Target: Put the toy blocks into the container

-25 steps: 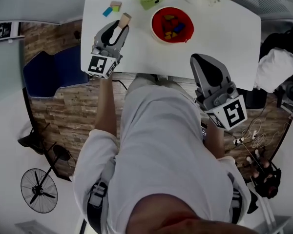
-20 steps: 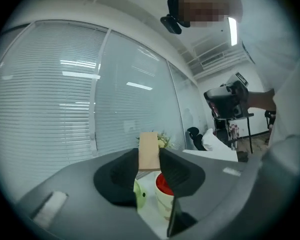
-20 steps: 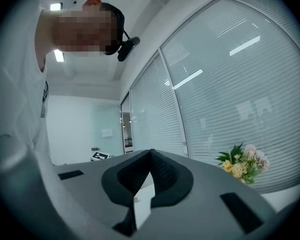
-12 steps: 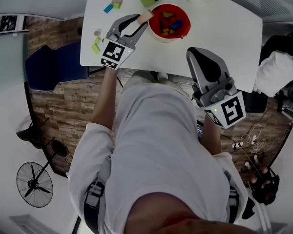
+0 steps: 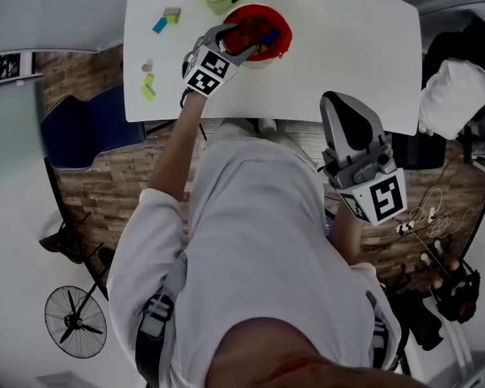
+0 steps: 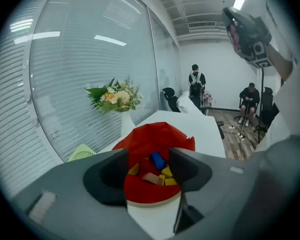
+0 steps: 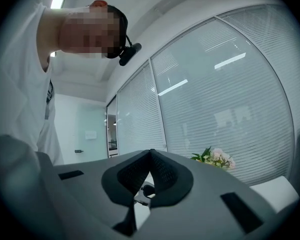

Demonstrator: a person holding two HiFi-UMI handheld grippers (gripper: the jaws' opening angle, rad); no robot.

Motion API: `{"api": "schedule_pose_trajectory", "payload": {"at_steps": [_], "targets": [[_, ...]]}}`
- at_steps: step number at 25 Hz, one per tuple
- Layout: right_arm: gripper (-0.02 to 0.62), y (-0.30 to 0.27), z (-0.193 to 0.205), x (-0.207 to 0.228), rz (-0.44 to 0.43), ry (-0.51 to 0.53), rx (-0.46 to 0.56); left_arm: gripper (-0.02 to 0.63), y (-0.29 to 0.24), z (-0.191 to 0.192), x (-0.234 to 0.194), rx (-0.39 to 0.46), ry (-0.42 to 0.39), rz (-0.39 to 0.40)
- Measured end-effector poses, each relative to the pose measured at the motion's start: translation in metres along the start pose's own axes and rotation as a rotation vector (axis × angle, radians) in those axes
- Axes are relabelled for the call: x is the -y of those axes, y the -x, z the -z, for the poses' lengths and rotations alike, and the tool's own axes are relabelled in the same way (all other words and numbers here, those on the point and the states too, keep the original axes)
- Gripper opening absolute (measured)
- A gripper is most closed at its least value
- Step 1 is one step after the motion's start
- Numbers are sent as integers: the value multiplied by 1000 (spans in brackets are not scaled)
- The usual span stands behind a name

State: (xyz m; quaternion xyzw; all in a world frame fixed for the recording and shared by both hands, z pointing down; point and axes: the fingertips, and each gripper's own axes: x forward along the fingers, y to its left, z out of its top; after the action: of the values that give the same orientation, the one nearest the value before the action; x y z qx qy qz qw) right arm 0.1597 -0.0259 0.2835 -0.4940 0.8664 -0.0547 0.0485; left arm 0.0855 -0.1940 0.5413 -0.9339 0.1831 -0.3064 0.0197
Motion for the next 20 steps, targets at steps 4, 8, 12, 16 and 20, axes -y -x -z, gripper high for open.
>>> {"api": "schedule_pose_trajectory", "payload": {"at_steps": [4,8,12,16,20], "targets": [[2,3,0,4,-4,4,2,288,31,-23,-1,120,75,-38],[2,-3,-2,-2,-64,6,5,304,85,-58,-2,288,111,-120],[2,-12,-2,-14,-138,13,11,185,148,-90,7,430,57,-227],[2,-20,-2,-29,-218,45,9,-2,208,-110,24,546,106,-310],[2,-29,4,-52,-294,117,23,-3,258,-113,50,546,94,-396]]}}
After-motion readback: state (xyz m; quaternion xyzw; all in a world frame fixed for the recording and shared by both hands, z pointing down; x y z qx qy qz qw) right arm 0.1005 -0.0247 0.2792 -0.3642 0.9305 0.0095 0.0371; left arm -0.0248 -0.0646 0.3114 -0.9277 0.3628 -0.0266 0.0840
